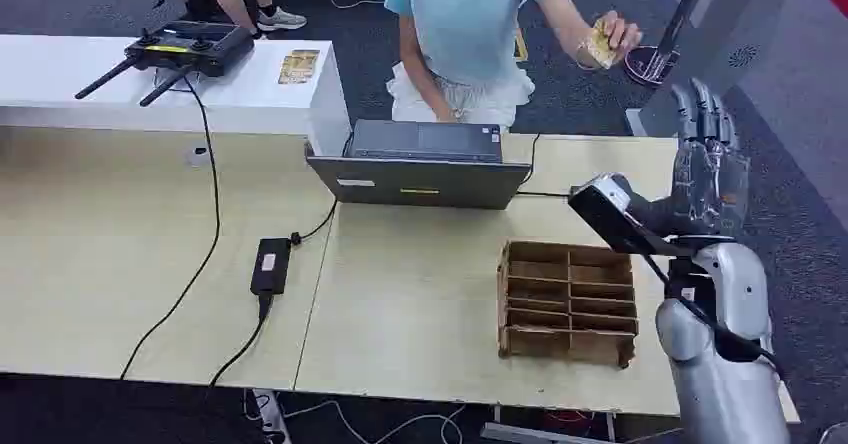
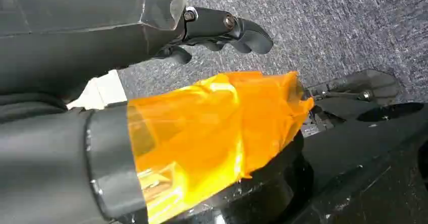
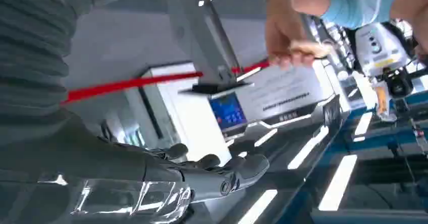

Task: Pass the card to the sensor for recognition and then transmit it.

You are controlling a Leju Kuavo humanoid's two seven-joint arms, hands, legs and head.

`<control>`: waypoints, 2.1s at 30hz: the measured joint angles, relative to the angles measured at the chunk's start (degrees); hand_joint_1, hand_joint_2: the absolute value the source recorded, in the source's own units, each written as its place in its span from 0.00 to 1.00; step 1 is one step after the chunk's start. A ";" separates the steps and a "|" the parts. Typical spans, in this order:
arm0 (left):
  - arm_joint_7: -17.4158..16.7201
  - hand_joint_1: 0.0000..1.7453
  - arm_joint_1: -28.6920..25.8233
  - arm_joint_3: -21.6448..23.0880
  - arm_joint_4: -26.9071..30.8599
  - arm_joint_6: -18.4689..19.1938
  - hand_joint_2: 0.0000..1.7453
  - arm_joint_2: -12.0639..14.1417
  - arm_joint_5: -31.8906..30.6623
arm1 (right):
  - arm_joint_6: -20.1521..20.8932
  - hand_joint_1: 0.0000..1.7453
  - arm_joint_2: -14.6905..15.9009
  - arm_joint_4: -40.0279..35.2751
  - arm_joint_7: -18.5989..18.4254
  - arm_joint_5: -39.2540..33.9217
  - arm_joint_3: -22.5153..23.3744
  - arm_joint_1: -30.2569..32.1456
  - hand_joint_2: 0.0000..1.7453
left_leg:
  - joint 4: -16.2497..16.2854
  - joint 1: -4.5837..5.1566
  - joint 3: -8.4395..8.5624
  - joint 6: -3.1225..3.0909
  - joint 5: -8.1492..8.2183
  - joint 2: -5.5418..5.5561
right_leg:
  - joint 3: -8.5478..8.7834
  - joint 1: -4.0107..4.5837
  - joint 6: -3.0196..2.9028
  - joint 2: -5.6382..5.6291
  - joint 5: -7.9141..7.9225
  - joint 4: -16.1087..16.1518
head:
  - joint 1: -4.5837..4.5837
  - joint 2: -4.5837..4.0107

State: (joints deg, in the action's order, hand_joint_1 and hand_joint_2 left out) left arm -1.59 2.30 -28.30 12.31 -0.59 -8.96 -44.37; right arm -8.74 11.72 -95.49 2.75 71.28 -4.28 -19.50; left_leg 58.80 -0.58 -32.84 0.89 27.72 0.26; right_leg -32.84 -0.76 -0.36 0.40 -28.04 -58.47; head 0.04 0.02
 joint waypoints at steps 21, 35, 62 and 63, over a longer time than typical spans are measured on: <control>0.57 0.00 0.14 0.00 0.00 1.62 0.00 -0.09 -4.50 | 0.37 0.00 -3.52 11.48 -5.75 14.53 -4.57 -12.68 1.00 | 0.00 0.00 0.00 0.02 -0.04 0.03 | -0.01 0.00 0.00 0.02 0.02 0.00 | 0.00 -0.02; 0.74 0.00 0.15 0.00 0.00 1.79 0.00 0.15 -6.21 | 0.59 1.00 -4.18 21.48 -7.01 18.77 -4.62 -16.80 1.00 | 0.00 0.00 0.00 0.02 -0.04 0.04 | -0.01 0.00 -0.01 0.03 0.02 -0.01 | 0.00 0.00; 0.83 0.00 0.11 -0.02 0.00 1.66 0.00 0.22 -7.00 | -1.97 1.00 -4.13 24.70 -5.18 15.22 -2.28 -16.77 1.00 | 0.01 0.00 0.00 0.02 -0.04 0.03 | -0.04 0.00 -0.01 0.01 0.02 0.00 | 0.02 0.00; 0.83 0.00 0.12 -0.04 0.00 1.64 0.00 0.22 -7.13 | -1.92 1.00 -4.35 24.06 -4.81 13.93 -1.60 -16.57 1.00 | 0.01 0.00 0.00 0.02 -0.04 0.03 | -0.04 0.00 -0.01 0.01 0.02 0.00 | 0.00 0.00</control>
State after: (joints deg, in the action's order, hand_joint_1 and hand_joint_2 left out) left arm -0.76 2.42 -28.35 12.31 1.05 -8.74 -51.50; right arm -10.67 7.37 -71.43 -2.06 85.22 -5.88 -36.07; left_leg 58.81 -0.58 -32.84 0.91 27.68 0.29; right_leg -32.88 -0.76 -0.36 0.42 -28.02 -58.48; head 0.04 0.02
